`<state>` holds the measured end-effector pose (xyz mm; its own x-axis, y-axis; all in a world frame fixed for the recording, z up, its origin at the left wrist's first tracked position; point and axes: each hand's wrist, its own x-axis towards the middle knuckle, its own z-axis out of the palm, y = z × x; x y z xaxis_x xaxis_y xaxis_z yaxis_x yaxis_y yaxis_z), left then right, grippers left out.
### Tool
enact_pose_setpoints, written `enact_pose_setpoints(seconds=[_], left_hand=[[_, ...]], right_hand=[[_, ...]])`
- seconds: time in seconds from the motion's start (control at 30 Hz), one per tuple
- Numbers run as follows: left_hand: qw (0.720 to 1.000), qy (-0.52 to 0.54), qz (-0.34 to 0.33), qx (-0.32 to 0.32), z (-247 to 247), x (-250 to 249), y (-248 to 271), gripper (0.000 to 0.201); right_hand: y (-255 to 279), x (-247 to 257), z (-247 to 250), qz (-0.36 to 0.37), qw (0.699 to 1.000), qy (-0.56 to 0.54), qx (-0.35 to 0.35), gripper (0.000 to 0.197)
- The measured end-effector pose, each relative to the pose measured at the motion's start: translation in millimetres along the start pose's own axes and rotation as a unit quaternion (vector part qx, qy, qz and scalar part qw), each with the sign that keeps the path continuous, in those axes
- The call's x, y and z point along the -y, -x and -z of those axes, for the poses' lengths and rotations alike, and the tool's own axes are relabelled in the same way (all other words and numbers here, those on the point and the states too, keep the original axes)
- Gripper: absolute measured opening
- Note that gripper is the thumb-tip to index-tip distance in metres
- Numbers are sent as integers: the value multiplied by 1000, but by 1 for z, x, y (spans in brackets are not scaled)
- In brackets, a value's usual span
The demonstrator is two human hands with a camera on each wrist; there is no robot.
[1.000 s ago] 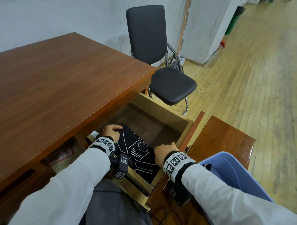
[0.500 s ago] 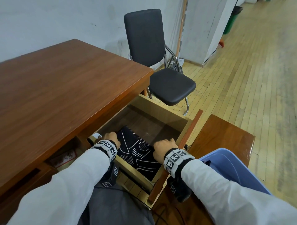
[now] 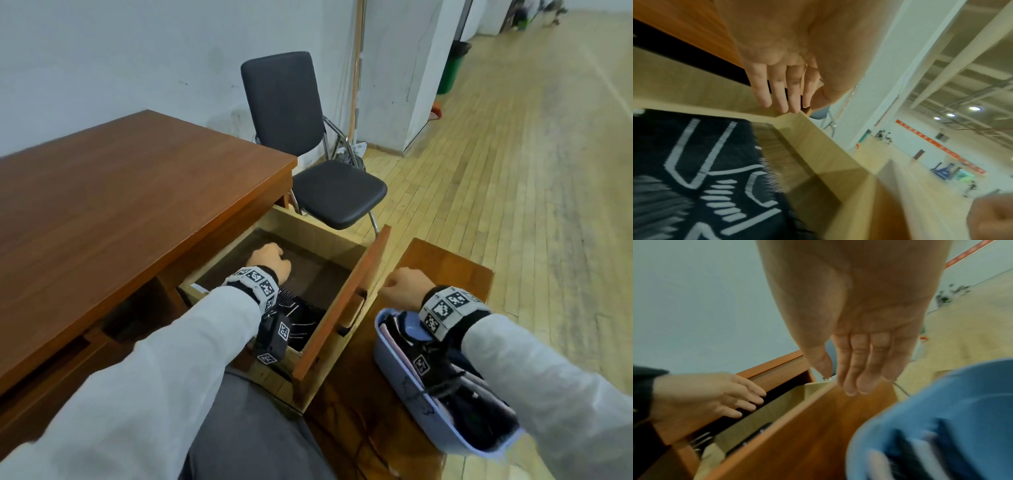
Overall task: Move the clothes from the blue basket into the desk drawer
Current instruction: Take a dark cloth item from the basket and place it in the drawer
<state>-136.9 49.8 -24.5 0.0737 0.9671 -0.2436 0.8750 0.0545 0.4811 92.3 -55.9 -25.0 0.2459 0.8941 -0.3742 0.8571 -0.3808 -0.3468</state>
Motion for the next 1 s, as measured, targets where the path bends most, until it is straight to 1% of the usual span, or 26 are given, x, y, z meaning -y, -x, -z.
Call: enact_pose_setpoints(seconds=[0.07,0.13,0.17,0.23,0.27,0.37,0.4,0.47,0.6,0.7,0.77,0.9,0.93,1.0], left_hand=[[1000,9,-21,14,-10,-21,9,37],[999,12,-45,29,-21,-39,18,37],[998,11,-53,34,-26,-46,22,36],[997,11,-65,42,-35,-58,28,36],[996,12,-71,48,-39,-63,31,36],[994,16,-83,62,-49,-72,38,36],[994,18,-85,64,-51,-72,41,36],[994,20,-86,66,-52,-72,43,36],[994,26,-79,66,-47,-69,45,36],[994,35,-78,70,-43,-66,44,36],[993,45,-81,74,-43,-66,43,37],[991,55,-89,85,-43,-67,46,37],[990,59,-91,89,-44,-68,46,37],[988,67,-97,96,-44,-69,47,38]], right_hand=[[9,-23,-5,-50,998,14,19,30],[14,-41,-12,-71,996,33,45,35],[16,-47,-15,-77,995,41,57,33],[21,-57,-18,-94,992,45,67,17],[21,-63,-20,-102,992,42,67,16],[21,-73,-26,-124,984,85,93,32],[22,-73,-27,-130,979,114,108,33],[22,-73,-31,-142,971,152,117,32],[20,-77,-36,-152,962,182,134,30],[17,-81,-36,-135,961,198,135,32],[16,-79,-31,-130,961,201,141,34],[26,-59,-7,-127,959,208,145,37],[29,-55,0,-120,961,207,136,33],[34,-45,17,-105,977,169,82,25]])
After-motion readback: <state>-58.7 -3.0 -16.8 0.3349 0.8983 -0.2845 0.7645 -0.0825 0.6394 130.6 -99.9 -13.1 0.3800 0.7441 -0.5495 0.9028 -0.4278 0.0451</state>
